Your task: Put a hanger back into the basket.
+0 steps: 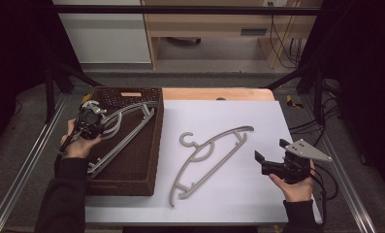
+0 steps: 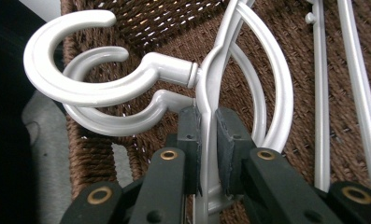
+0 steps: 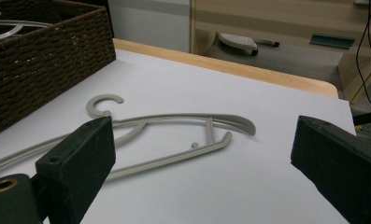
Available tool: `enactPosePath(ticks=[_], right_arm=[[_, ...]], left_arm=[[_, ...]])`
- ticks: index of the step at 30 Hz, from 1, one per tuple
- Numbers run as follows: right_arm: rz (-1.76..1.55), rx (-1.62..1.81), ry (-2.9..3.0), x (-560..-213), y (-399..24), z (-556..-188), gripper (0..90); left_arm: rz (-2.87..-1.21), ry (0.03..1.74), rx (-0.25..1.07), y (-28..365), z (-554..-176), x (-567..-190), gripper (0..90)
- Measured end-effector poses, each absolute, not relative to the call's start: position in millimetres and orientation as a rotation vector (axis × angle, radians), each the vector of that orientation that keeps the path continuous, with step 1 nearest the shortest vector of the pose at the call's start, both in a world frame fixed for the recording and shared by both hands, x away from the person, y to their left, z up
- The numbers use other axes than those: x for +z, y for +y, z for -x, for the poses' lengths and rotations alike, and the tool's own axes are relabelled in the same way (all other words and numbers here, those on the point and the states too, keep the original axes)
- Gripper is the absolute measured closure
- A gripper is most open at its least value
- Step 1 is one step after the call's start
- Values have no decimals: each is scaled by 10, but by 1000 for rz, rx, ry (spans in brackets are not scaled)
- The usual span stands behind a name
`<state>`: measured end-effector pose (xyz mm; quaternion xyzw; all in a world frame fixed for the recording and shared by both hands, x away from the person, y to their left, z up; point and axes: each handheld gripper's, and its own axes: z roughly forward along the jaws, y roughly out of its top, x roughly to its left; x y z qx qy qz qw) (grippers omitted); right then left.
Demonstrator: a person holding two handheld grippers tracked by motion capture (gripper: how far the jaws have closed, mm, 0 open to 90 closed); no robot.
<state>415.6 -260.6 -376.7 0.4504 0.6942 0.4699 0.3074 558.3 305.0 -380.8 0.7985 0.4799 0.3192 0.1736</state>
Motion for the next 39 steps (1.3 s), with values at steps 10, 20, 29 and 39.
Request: enactPosePath(ticks=[10, 20, 29, 39], right_arm=[[-1189, 1247, 1828, -3753, -2617, -4148, 66], [-1200, 1258, 1813, -3733, -2643, -4134, 66], [-1211, 1273, 1804, -3709, -2672, -4130, 66], [-1217, 1273, 1808, -3717, -2665, -4138, 68]], left_arm=[[-2185, 1351, 831, 3110, -5510, -3725, 688], [-2015, 1246, 830, 3061, -5261, -3491, 536], [-1892, 1164, 795, 2878, -5044, -3375, 416], [-1824, 1047, 788, 2447, -4831, -3226, 310]])
